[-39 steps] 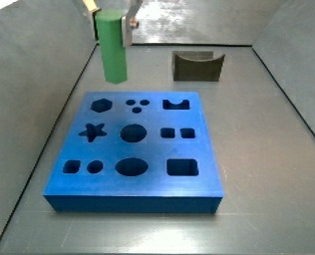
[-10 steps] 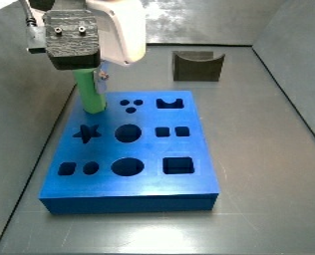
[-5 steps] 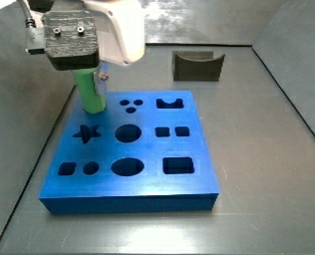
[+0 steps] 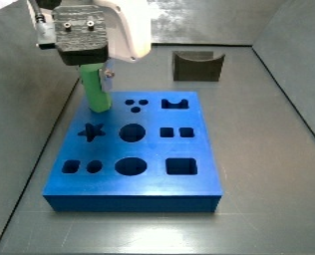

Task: Pick up the hexagon object. Move up. Place the hexagon object on the fixture. Regrasp the hexagon object. Move to above the board. Insert the hexagon object.
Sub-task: Insert the hexagon object.

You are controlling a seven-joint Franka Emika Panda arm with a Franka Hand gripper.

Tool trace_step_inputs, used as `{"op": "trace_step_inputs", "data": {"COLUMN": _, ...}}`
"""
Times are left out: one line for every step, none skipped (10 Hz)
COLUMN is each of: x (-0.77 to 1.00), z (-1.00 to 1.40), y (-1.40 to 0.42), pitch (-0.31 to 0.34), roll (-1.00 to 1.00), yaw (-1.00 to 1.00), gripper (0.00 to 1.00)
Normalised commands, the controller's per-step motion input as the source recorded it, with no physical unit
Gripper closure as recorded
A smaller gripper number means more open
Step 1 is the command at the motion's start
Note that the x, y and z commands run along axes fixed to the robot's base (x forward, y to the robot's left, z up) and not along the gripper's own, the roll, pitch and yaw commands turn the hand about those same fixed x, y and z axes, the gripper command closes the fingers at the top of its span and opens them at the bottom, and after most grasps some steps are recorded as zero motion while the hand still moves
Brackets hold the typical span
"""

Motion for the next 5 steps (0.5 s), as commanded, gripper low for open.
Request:
{"op": "trace_step_inputs", "data": {"x": 0.0, "z": -1.0, "y": 0.0, "pitch": 0.0, "roll": 0.18, "yaw": -0.33, "gripper": 1.0}}
{"op": "trace_step_inputs", "data": {"x": 0.12, "z": -1.0, "y": 0.21, "pitch": 0.02, "roll": 0.0, "yaw": -0.69, "gripper": 1.0}}
{"op": "trace_step_inputs", "data": {"x": 0.09, "z": -1.0, "y": 0.13, "pitch": 0.109, "roll": 0.0, "yaw": -0.6, "gripper": 1.0}}
{"op": "trace_step_inputs", "data": {"x": 0.0, "z": -0.95, "y": 0.1, "pitch": 0.243, "roll": -0.02, "yaw": -0.42, "gripper": 1.0}}
{"op": "trace_step_inputs", "data": {"x": 0.03, "z": -0.18, "y": 0.13, "pitch": 0.171, "roll": -0.07, "yaw": -0.1, "gripper": 1.0}}
